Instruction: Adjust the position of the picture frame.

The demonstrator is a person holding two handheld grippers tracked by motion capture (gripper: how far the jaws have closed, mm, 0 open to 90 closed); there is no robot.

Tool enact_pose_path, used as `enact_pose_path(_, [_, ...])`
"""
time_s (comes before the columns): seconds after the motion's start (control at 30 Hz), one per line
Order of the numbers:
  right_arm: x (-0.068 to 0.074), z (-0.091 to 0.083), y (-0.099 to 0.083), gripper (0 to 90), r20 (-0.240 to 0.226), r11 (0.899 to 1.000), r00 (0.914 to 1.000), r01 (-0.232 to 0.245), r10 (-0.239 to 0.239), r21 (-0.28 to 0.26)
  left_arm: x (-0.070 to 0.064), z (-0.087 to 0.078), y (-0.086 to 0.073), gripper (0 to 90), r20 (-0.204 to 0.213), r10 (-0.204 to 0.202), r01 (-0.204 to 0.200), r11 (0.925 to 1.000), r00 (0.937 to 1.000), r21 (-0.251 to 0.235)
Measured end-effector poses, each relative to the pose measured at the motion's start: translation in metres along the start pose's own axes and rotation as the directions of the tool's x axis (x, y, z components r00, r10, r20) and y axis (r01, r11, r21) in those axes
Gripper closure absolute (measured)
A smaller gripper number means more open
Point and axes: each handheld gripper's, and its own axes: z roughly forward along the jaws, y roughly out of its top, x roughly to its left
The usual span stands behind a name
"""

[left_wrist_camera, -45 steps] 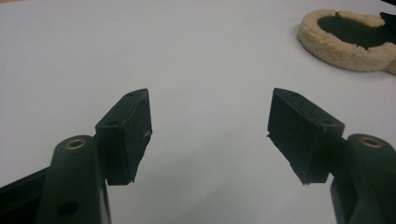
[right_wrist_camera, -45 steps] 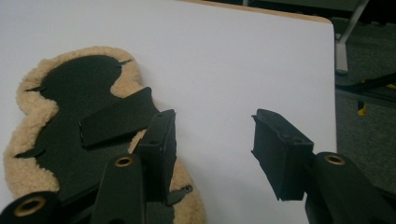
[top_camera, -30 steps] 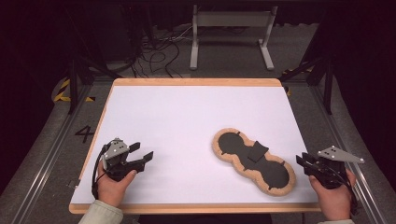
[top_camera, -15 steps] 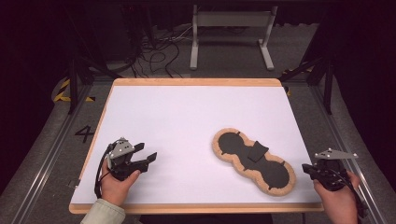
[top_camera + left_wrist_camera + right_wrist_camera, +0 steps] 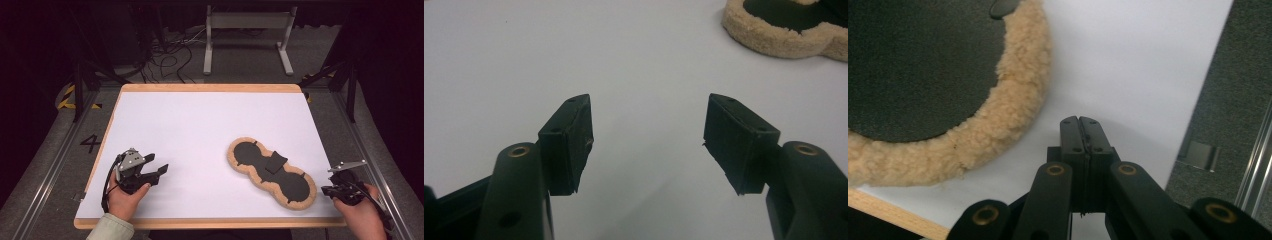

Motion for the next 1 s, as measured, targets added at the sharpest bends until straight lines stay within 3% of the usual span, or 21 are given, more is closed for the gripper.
enact_pose_path(0.13, [0.007, 0.008, 0.002, 90.0, -0.015, 0.999, 0.9998, 0.016, -0.016, 0.033, 0.0, 0.001, 0.0, 36.9, -0.001, 0.005, -0.005, 1.0, 1.0, -0.001])
enact_pose_path(0.2, [0.011, 0.008, 0.004, 90.0, 0.001, 0.999, 0.9995, 0.031, -0.031, 0.041, -0.001, 0.002, 0.0, 36.9, 0.005, -0.005, 0.005, 1.0, 1.0, -0.003])
enact_pose_path(0.23, [0.013, 0.008, 0.006, 90.0, -0.019, 0.999, 0.9994, 0.031, -0.03, 0.042, -0.002, 0.002, 0.001, 37.1, 0.008, -0.001, 0.001, 1.0, 1.0, 0.0])
enact_pose_path(0.37, [0.021, 0.009, 0.011, 90.0, 0.016, 0.997, 0.999, 0.041, -0.042, 0.061, -0.004, 0.005, 0.001, 37.4, 0.01, 0.02, -0.02, 0.9998, 0.9998, 0.009])
enact_pose_path(0.43, [0.023, 0.01, 0.014, 90.0, 0.018, 0.998, 0.9992, 0.035, -0.036, 0.057, -0.005, 0.005, 0.001, 37.4, 0.012, 0.025, -0.025, 0.9996, 0.9996, 0.012])
enact_pose_path(0.57, [0.035, 0.015, 0.027, 90.0, 0.013, 0.997, 0.9975, 0.07, -0.07, 0.044, -0.005, 0.007, 0.002, 37.4, 0.015, 0.025, -0.025, 0.9996, 0.9996, 0.014])
enact_pose_path(0.8, [0.064, 0.026, 0.053, 90.0, -0.007, 0.988, 0.9887, 0.15, -0.15, 0.028, -0.006, 0.008, 0.002, 37.4, 0.017, 0.023, -0.023, 0.9995, 0.9996, 0.022])
enact_pose_path(1.0, [0.092, 0.037, 0.077, 90.0, -0.018, 0.976, 0.9758, 0.218, -0.218, 0.011, -0.005, 0.008, 0.001, 37.2, 0.016, 0.032, -0.033, 0.9991, 0.9993, 0.027])
